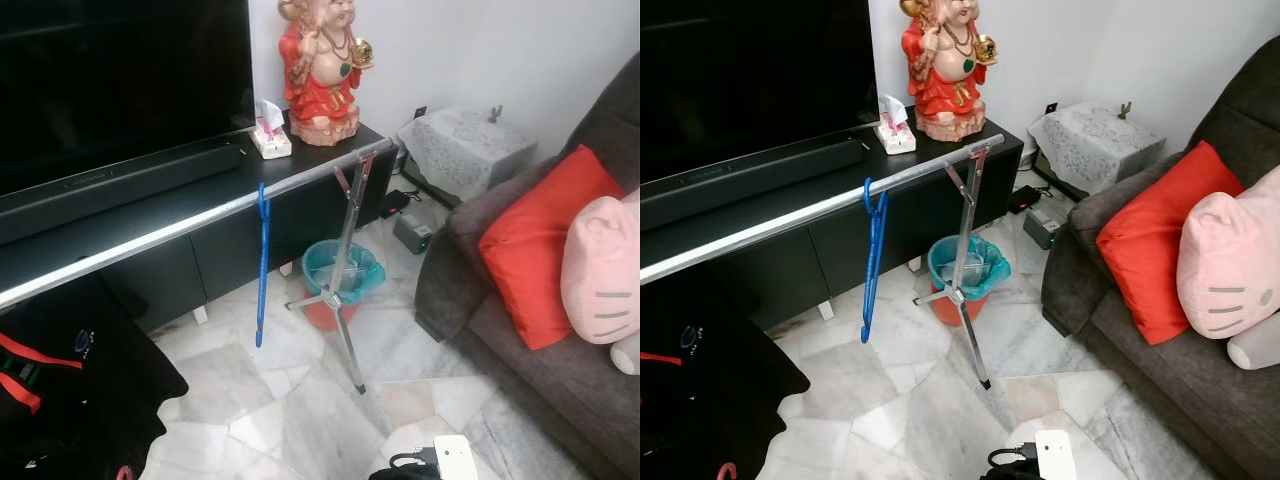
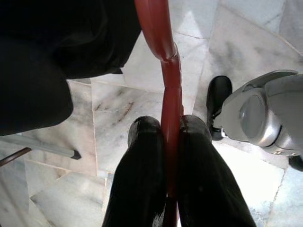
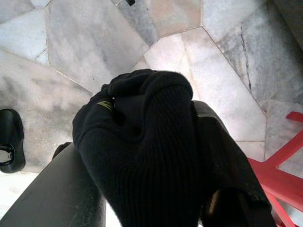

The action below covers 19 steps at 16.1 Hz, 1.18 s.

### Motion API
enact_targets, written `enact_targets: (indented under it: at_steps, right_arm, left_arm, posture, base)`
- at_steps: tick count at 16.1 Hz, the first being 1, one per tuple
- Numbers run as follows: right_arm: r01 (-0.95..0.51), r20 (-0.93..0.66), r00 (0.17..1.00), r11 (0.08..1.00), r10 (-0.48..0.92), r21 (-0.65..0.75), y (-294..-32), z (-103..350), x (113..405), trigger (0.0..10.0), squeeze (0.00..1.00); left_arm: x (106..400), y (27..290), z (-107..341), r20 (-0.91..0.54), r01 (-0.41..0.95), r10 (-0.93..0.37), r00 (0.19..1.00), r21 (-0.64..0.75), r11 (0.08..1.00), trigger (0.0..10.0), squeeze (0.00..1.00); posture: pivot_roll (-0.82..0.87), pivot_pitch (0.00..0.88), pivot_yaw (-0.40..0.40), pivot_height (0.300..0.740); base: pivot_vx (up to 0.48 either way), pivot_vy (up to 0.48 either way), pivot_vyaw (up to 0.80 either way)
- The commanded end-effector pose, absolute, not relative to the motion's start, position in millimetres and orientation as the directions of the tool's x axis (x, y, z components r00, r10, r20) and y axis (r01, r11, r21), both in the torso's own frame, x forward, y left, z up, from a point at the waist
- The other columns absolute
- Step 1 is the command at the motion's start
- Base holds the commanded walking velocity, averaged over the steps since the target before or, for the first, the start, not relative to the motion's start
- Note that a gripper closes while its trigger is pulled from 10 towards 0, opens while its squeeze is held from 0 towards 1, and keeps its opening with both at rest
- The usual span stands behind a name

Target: Hang hanger

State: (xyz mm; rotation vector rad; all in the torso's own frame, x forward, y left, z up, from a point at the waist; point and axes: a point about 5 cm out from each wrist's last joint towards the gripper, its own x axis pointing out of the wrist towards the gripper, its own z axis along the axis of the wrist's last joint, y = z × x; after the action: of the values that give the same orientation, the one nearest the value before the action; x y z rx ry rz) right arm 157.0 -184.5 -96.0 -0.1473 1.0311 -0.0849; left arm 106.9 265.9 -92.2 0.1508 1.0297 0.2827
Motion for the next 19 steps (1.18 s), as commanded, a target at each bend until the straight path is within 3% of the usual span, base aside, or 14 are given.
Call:
enact_targets:
  at_steps: [1, 7, 13, 19]
  right_arm:
    - [0.010, -0.842, 0.517, 0.985, -0.151, -0.171, -188, -95, 158, 10.0, 0.00]
    - [0.013, -0.841, 0.520, 0.986, -0.150, -0.168, -187, -95, 159, 10.0, 0.00]
    - [0.008, -0.841, 0.520, 0.986, -0.148, -0.168, -188, -95, 159, 10.0, 0.00]
    - [0.006, -0.841, 0.520, 0.986, -0.146, -0.167, -187, -95, 159, 10.0, 0.00]
  left_arm:
    - [106, 261, -94, -0.831, -0.153, 0.295, 0.472, 0.252, 0.955, 10.0, 0.00]
    - [108, 259, -95, -0.833, -0.153, 0.291, 0.471, 0.248, 0.957, 10.0, 0.00]
    - [108, 223, -104, -0.845, -0.121, 0.254, 0.470, 0.224, 0.967, 10.0, 0.00]
    - [107, 223, -104, -0.847, -0.121, 0.257, 0.465, 0.227, 0.966, 10.0, 0.00]
  posture:
    - [0.12, 0.037, -0.083, 0.740]
    - [0.12, 0.038, -0.084, 0.740]
    - [0.12, 0.040, -0.086, 0.740]
    - [0.12, 0.041, -0.087, 0.740]
  base:
    - [0.000, 0.000, 0.00]
    - [0.000, 0.000, 0.00]
    - [0.000, 0.000, 0.00]
    - [-0.253, 0.000, 0.00]
